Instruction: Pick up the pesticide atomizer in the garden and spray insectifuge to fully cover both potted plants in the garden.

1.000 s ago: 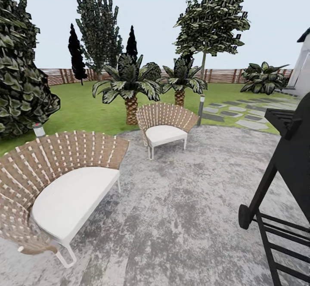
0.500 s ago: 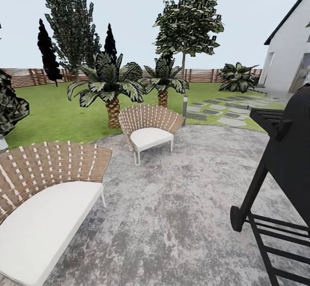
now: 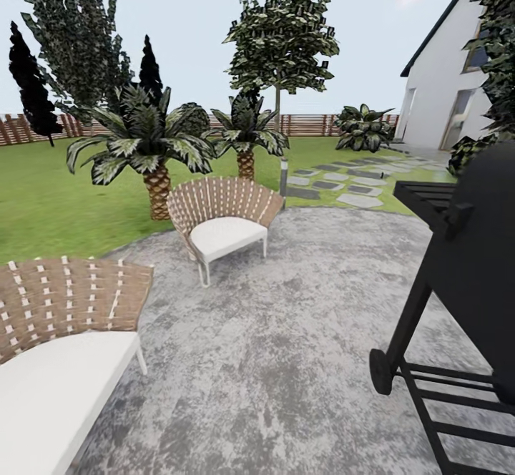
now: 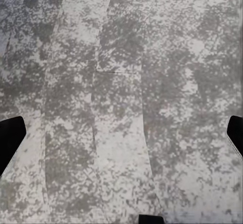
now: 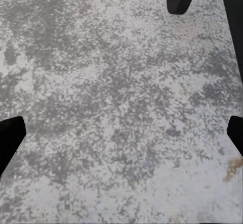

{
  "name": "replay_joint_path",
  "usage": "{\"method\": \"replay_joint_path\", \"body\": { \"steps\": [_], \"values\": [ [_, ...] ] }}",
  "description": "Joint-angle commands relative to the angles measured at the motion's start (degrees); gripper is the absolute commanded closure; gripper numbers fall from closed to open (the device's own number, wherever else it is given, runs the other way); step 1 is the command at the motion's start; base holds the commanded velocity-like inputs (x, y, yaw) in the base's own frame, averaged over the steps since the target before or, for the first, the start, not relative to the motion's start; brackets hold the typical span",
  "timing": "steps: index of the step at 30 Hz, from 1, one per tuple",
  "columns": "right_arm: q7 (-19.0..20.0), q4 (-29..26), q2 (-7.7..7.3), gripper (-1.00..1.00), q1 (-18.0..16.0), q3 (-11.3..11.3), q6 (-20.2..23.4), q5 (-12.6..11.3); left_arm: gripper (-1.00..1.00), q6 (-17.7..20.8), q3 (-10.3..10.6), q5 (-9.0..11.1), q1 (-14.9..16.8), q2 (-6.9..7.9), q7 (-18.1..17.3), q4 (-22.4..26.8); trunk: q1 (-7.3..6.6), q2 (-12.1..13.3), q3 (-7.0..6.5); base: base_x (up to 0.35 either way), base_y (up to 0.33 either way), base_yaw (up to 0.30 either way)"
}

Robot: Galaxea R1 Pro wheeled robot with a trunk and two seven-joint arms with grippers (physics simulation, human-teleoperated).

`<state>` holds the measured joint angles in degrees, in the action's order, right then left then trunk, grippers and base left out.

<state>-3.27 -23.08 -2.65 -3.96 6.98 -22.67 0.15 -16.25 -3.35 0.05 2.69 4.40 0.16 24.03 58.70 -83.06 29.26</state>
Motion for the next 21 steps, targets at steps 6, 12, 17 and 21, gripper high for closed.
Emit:
{"method": "replay_joint_path", "body": {
  "steps": [6, 12, 17, 21],
  "values": [
    [0.2, 0.0, -0.1, -1.0, -0.1, 0.0, -0.2, 0.1, -1.0, -0.3, -0.1, 0.0, 0.0, -0.01, 0.0, 0.0, 0.03, 0.0, 0.06, 0.338, 0.0, -0.018],
    [0.2, 0.0, -0.33, -1.0, -0.1, 0.0, -0.1, 0.2, -1.0, -0.4, -0.1, 0.0, 0.0, -0.01, 0.0, 0.0, 0.03, 0.0, 0.06, 0.338, 0.0, -0.001],
    [0.2, 0.0, -0.31, -1.0, 0.0, 0.0, -0.1, 0.2, -1.0, -0.4, -0.1, 0.0, 0.0, -0.01, 0.0, -0.1, 0.03, 0.0, 0.06, 0.338, 0.0, 0.0],
    [0.2, 0.1, -0.26, -1.0, 0.0, 0.0, -0.1, 0.2, -1.0, -0.4, -0.1, 0.0, 0.0, -0.01, 0.0, -0.1, 0.03, 0.0, 0.06, 0.338, 0.0, 0.0]
  ]
}}
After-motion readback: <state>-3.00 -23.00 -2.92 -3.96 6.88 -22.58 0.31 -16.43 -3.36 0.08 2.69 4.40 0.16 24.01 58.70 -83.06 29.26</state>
